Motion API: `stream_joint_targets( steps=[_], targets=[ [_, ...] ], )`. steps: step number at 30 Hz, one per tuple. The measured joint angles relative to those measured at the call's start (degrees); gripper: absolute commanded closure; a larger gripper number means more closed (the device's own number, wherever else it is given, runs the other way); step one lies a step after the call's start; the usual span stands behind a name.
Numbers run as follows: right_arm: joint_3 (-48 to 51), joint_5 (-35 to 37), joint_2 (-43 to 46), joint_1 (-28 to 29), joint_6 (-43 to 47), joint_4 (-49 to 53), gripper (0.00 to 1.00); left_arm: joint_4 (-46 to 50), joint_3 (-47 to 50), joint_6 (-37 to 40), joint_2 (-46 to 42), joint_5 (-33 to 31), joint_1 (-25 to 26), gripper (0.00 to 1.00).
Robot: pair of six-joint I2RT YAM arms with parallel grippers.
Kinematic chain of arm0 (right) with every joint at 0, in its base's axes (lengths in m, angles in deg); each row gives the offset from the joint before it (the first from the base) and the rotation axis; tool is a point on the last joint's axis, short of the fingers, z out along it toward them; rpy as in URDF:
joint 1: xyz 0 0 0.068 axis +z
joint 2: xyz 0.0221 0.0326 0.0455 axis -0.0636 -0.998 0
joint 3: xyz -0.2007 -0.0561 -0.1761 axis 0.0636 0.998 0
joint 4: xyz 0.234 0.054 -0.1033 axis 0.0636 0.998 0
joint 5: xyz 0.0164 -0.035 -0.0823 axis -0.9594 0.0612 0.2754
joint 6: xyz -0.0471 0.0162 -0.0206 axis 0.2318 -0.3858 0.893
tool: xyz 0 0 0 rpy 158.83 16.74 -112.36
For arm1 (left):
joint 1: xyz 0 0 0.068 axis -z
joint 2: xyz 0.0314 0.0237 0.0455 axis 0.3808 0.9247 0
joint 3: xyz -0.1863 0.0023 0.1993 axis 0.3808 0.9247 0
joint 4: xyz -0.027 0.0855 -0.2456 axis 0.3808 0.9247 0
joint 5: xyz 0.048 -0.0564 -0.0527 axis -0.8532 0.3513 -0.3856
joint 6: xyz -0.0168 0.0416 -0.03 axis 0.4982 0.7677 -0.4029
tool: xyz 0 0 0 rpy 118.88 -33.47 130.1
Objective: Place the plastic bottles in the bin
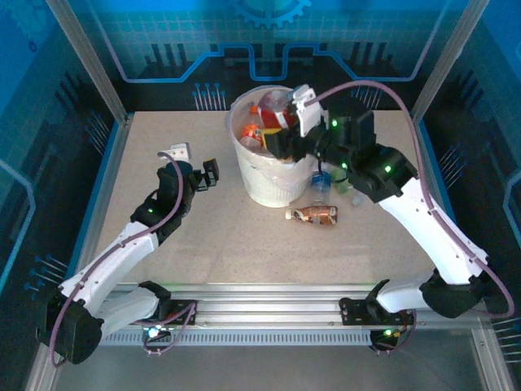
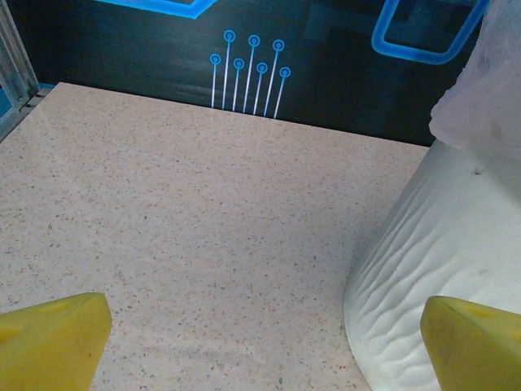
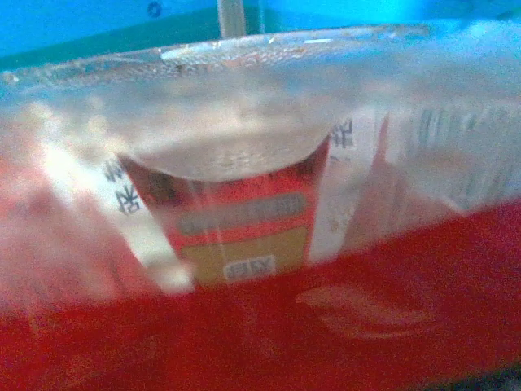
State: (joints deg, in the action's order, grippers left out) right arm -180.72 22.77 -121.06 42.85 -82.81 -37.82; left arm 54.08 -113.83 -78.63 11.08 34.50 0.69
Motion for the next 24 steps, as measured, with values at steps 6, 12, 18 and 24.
stream_joint_targets(
  steps=[6, 12, 18, 24],
  targets=[
    [-9.57, 1.27, -9.29, -3.98, 2.05, 1.29, 0.65, 0.02, 0.00, 0.00, 0.00, 0.50, 0.00, 0.01],
    [-18.05, 4.50, -19.58, -5.86, 4.09, 6.03, 0.65, 0.02, 0.00, 0.00, 0.00, 0.83, -0.04, 0.01],
    [-22.03, 7.80, -25.27, -6.01, 5.14, 11.26, 0.64, 0.00, 0.00, 0.00, 0.00, 0.92, -0.04, 0.01],
    [-24.79, 10.49, -28.11, -6.01, 5.16, 15.39, 0.61, 0.02, 0.00, 0.00, 0.00, 0.92, -0.09, 0.01]
  ],
)
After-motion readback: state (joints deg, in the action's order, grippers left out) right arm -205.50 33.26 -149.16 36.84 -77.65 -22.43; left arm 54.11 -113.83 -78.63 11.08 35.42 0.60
